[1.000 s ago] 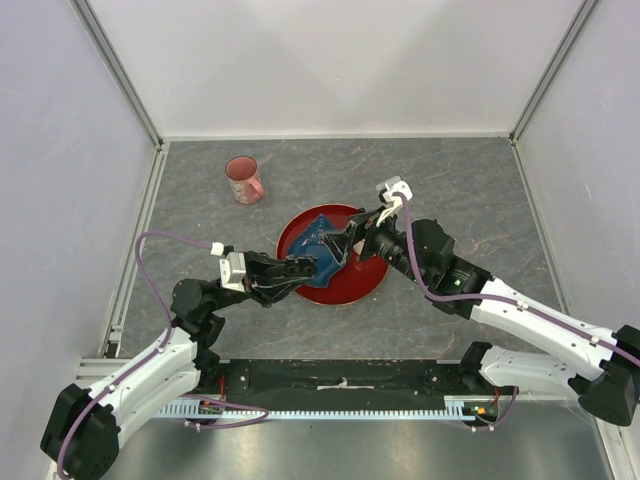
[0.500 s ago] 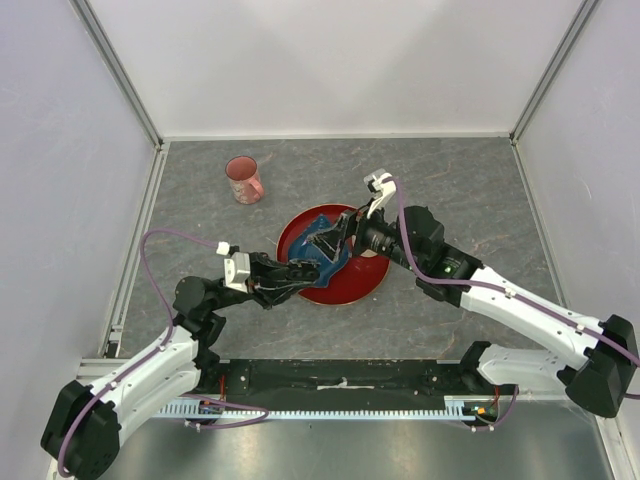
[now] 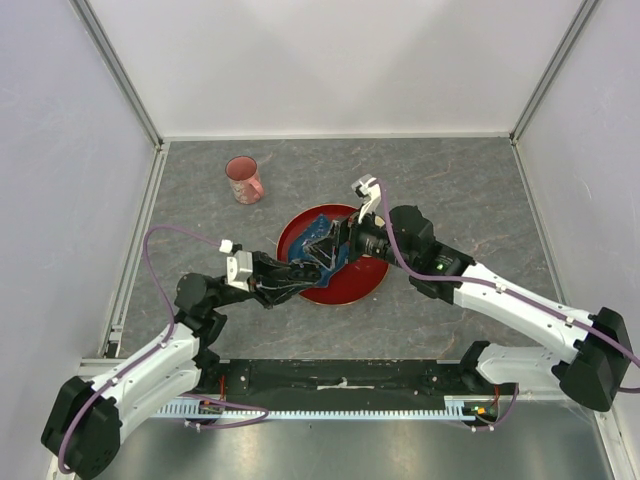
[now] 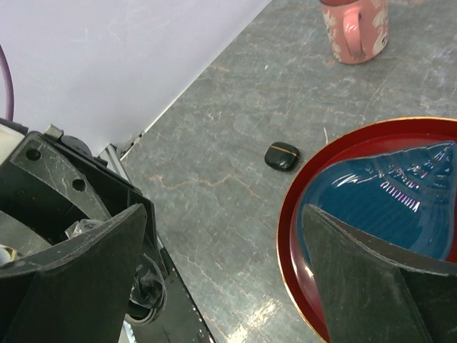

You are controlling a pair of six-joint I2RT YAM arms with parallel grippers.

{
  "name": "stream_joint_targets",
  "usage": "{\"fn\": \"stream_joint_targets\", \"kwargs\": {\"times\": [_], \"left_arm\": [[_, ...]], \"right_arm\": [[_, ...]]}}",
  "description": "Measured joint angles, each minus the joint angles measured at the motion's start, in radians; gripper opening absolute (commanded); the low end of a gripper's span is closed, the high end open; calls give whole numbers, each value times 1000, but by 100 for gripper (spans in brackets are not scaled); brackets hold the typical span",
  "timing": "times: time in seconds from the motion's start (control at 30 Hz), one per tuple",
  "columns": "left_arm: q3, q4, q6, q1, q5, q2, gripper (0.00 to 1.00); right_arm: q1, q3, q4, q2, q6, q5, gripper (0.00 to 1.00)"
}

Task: Insert the wireless bluetooth earbuds into the charging case
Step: Close the charging case.

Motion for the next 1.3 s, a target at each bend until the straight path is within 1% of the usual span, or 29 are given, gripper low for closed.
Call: {"fn": "stream_joint_targets", "kwargs": {"times": [0.6,0.73,0.87,1.03,1.17,1.3], "left_arm": [[3,0,0,0,-8,19,2],[3,-24,0,0,-16,13,2],[3,-76,-3,-1,-37,5,2],[4,-172,-32,-1,-91,4,2],[31,-253,-69,-2,-128,14,2],[47,-273,-92,-2,-145,36,2]], "right_arm": [[0,-20,-14,13,3,-116,97],[-3,-39,9,17,17,-122,98],[-7,-83,74,33,57,-107,98],[2,-108,94,62,85,-28,98],[48,-121,119,71,110,127,98],[76,-158,167,63,156,246,98]]}}
